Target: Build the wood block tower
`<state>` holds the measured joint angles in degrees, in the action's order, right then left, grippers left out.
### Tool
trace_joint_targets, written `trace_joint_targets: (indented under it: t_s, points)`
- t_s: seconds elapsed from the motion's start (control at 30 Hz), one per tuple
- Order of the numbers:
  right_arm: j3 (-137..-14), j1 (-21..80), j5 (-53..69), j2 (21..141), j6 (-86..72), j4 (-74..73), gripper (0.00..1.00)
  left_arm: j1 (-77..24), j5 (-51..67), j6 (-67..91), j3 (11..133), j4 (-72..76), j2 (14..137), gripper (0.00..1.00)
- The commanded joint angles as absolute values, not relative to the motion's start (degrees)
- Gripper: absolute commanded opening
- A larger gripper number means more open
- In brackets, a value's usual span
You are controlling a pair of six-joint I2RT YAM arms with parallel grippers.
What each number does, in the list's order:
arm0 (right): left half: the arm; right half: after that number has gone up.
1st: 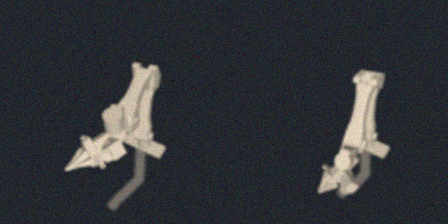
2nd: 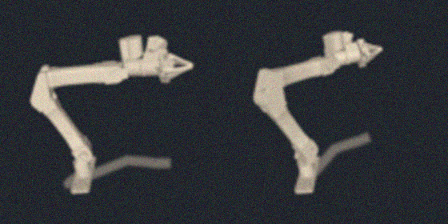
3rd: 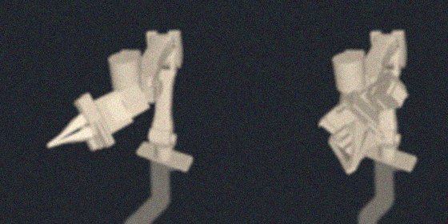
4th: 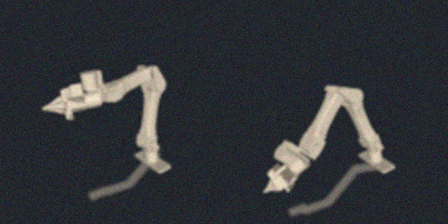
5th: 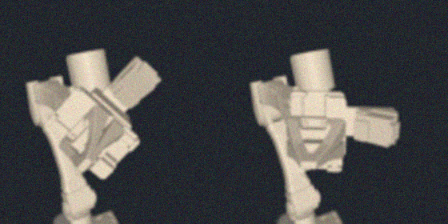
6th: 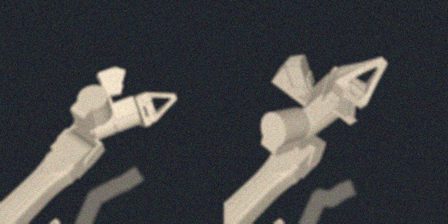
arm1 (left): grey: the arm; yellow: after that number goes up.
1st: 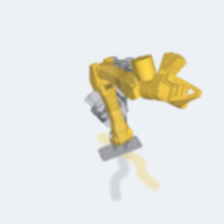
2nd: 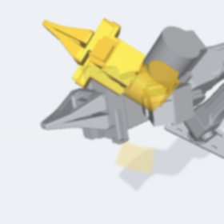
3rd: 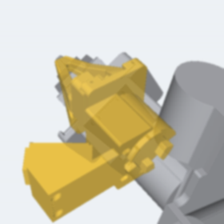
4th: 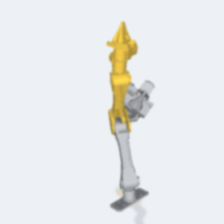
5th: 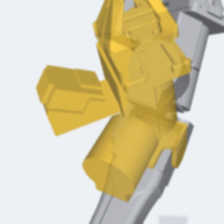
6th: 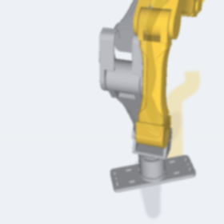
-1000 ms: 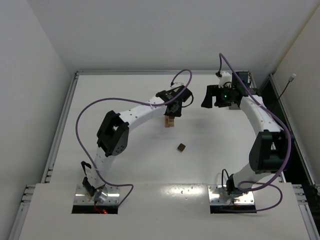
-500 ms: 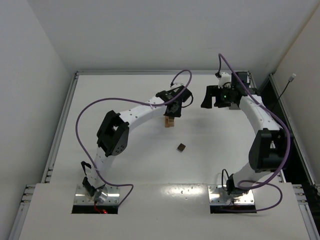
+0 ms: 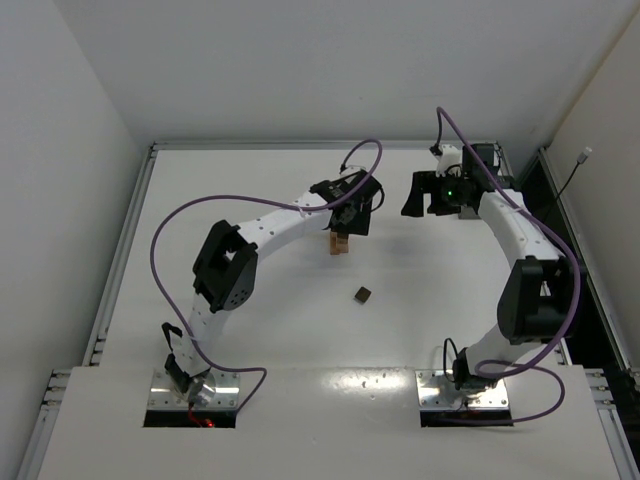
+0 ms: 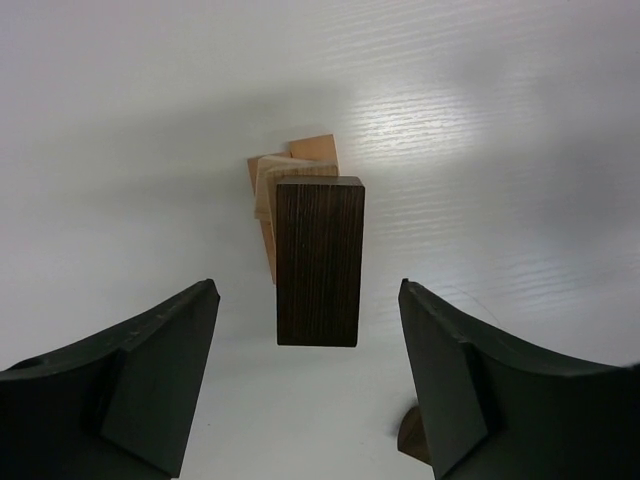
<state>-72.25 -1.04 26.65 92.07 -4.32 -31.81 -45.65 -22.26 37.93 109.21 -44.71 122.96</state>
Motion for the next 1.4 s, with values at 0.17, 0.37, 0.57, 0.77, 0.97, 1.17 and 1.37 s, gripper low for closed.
trace_joint_targets:
  t_s: [0.17, 0.37, 0.57, 0.77, 0.97, 1.17, 1.37]
  points:
    - [-73.5, -1.3, 28.3, 92.5, -4.6, -30.3, 0.78, -45.3, -21.0, 36.6, 111.7, -43.2, 117.8, 0.75]
    - [-73.5, -0.8, 29.2, 92.5, -4.6, -29.8, 0.72, -44.7, -25.4, 35.0, 111.2, -42.6, 113.2, 0.75]
    - [-77.8, 2.3, 30.0, 98.3, -5.3, -31.1, 0.39, -39.9, -30.4, 32.5, 109.5, -41.6, 108.4, 0.68]
    - [-84.1, 11.1, 23.2, 103.9, -5.8, -33.5, 0.27, -33.5, -33.6, 31.2, 102.3, -40.3, 104.9, 0.65]
    - [-89.6, 16.1, 14.7, 109.8, -7.6, -34.6, 0.27, -29.0, -31.9, 31.2, 96.9, -39.2, 100.9, 0.65]
    - [-91.8, 16.6, 10.7, 113.3, -8.2, -36.0, 0.27, -28.0, -29.4, 30.6, 95.4, -38.7, 99.6, 0.65]
    - [-94.3, 17.9, 9.8, 115.4, -8.2, -37.1, 0.25, -27.3, -28.3, 30.6, 95.4, -38.7, 99.6, 0.65]
